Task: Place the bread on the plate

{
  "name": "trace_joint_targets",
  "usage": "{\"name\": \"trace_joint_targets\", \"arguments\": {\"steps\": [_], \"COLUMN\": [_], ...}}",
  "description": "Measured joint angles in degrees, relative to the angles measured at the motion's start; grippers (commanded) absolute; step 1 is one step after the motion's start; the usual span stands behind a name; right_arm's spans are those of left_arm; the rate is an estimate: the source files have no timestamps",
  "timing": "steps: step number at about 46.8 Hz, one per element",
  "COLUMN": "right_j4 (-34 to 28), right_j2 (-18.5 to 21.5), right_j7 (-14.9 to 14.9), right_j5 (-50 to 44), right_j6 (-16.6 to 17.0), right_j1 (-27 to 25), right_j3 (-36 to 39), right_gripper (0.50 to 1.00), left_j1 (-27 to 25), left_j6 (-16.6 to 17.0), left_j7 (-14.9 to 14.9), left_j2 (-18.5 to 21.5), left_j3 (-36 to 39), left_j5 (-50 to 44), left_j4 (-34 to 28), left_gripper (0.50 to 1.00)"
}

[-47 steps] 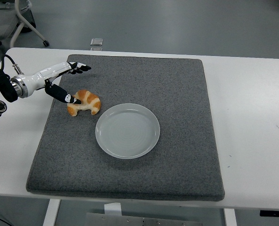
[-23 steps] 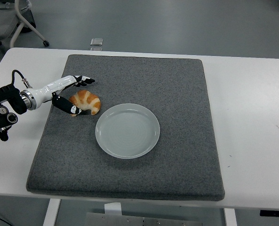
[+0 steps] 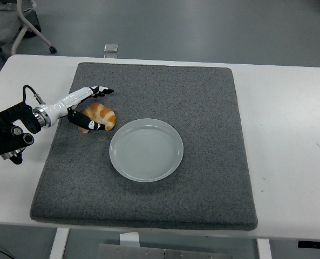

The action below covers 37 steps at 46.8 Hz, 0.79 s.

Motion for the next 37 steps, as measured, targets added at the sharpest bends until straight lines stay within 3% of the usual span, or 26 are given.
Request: {"name": "trace_joint_targets", "arguments": {"steps": [3, 5, 21, 37], "right_j4": [0.0, 0.0, 0.0, 0.0], "right_j2": [0.0, 0.0, 0.0, 0.0], "right_j7": [0.0, 0.0, 0.0, 0.0], "right_j5": [0.0, 0.0, 0.0, 0.0], "right_j6": [0.0, 0.0, 0.0, 0.0], "right_j1": [0.0, 0.0, 0.0, 0.0], "right_j3": [0.0, 0.0, 0.0, 0.0], "right_gripper": [0.930, 0.930, 0.930, 0.930], "left_j1": [0.2, 0.3, 0.0, -0.3], "left_j6": [0.0, 0.0, -0.2, 0.4], "left_j7": [-0.1, -0.1, -2.3, -2.6], "left_j2": [0.0, 0.1, 1.0, 2.3], "left_j3": [0.0, 0.1, -1.9, -4.8], "left_j5": [0.0, -0.1, -0.9, -0.8], "left_j4": [0.0, 0.0, -0.5, -0.3], "left_gripper": [0.570, 0.502, 0.500, 0.500]}}
